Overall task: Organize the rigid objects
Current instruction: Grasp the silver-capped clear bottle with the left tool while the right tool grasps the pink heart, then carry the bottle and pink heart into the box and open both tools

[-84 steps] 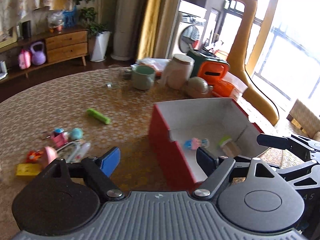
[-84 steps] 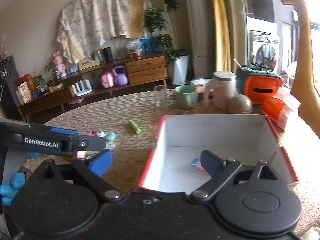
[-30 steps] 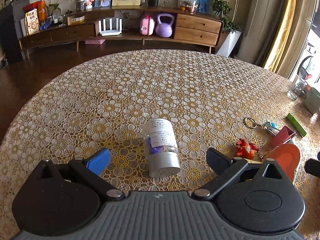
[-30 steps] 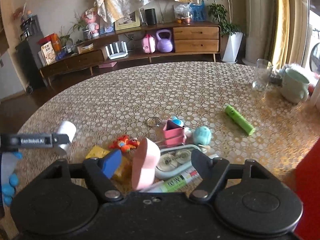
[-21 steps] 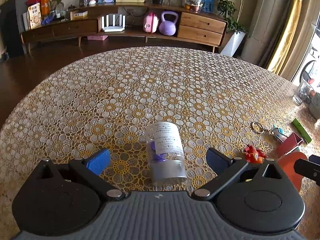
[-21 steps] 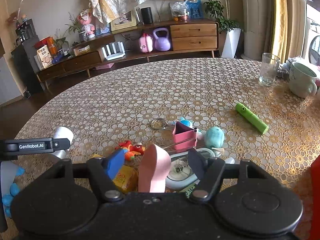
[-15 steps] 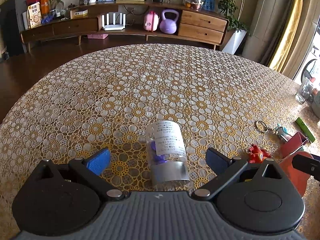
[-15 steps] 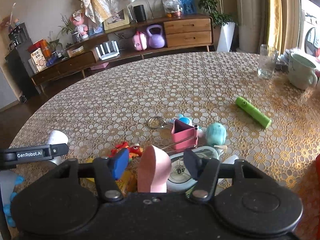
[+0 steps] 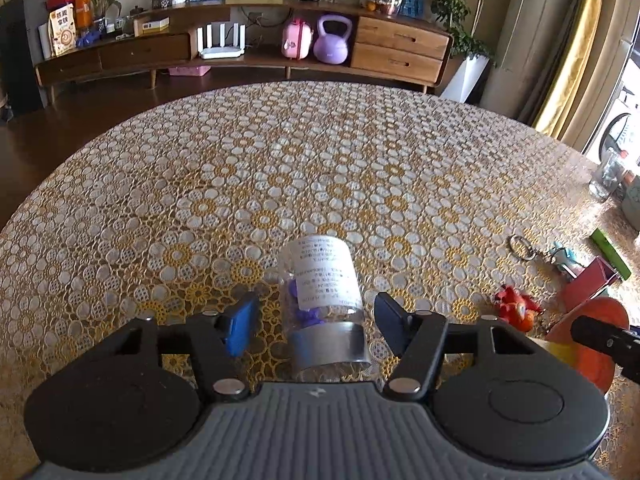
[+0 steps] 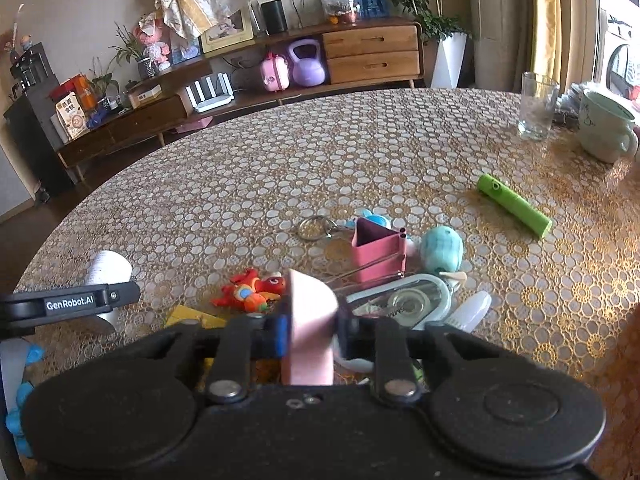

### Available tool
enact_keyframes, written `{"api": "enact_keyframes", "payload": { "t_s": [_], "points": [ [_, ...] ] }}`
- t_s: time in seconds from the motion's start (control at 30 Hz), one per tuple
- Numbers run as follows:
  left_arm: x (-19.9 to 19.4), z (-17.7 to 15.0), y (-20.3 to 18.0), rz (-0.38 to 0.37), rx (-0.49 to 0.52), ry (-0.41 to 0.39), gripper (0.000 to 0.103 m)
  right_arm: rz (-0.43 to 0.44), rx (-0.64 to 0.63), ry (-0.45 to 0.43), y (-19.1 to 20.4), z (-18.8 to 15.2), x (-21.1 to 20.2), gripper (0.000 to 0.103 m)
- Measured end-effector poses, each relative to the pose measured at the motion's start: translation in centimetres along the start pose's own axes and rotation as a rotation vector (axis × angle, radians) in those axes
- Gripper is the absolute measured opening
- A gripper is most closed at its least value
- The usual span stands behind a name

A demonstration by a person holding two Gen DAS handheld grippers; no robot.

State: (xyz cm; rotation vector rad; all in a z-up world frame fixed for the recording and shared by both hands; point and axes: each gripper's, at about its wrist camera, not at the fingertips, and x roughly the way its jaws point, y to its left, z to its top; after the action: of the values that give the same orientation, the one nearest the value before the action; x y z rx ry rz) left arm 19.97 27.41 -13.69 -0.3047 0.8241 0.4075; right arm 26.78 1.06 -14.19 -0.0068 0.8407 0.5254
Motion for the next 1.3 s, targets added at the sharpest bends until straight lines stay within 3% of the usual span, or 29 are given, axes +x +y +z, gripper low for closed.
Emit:
{"api": "enact_keyframes", "payload": {
  "t_s": [0.13, 0.47, 0.8, 1.3],
  "points": [
    [-0.2, -0.1, -0.3, -0.006, 0.009, -0.004, 0.042, -0.004, 0.000, -0.009, -0.1, 0.0, -0.1, 0.017],
    [-1.4, -0.3, -0.8, -0.022, 0.052, -0.007, 0.042, 0.013, 0.025, -0.034, -0.6, -0.1, -2.3, 0.014],
    [-6.3, 0.2, -2.5, -0.093, 0.106, -0.019, 0.042, 0.061, 0.066, -0.079, -2.7, 0.9, -8.9, 0.014],
    [-15.7, 0.0, -12.1, -0.283, 0.268, -0.053, 0.042, 0.045, 0.108, -0.175, -9.1, 1.0, -20.2, 0.014]
  ]
}}
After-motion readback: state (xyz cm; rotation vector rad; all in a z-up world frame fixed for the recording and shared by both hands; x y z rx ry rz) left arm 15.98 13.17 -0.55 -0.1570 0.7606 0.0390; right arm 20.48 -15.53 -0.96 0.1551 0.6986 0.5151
